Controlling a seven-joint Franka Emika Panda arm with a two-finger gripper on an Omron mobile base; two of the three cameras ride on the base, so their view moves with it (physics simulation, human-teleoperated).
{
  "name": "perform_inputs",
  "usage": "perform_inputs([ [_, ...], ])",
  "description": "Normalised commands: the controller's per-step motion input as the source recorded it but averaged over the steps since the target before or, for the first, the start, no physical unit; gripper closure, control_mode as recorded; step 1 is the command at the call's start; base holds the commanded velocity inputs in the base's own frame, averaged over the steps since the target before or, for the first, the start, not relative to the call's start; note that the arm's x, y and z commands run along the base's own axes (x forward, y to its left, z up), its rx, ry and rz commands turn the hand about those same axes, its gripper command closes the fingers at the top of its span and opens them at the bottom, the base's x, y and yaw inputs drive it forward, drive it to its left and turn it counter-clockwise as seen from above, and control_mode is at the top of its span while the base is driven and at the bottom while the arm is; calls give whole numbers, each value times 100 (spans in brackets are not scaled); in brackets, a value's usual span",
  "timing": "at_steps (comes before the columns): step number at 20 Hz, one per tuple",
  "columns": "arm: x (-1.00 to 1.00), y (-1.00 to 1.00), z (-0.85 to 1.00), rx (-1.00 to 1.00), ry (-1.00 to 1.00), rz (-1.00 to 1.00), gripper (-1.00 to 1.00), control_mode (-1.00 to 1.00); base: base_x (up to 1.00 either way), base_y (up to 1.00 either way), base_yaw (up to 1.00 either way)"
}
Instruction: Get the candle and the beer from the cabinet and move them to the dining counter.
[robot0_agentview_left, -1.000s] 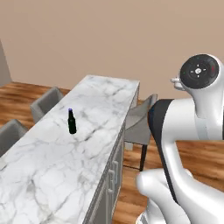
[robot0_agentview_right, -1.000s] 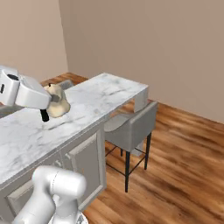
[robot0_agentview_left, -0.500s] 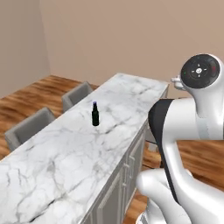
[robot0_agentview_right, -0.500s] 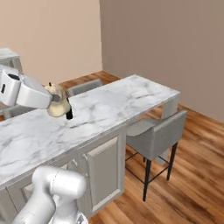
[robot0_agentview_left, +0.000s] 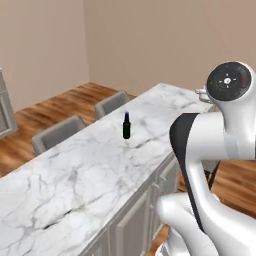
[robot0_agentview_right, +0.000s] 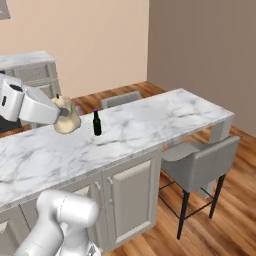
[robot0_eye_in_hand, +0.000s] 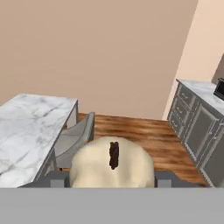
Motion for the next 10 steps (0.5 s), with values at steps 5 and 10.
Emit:
perform_inputs([
  [5, 0, 0, 0, 0, 0, 0, 100, 100, -3, 62, 52],
  [10, 0, 0, 0, 0, 0, 0, 100, 100, 0, 54, 55],
])
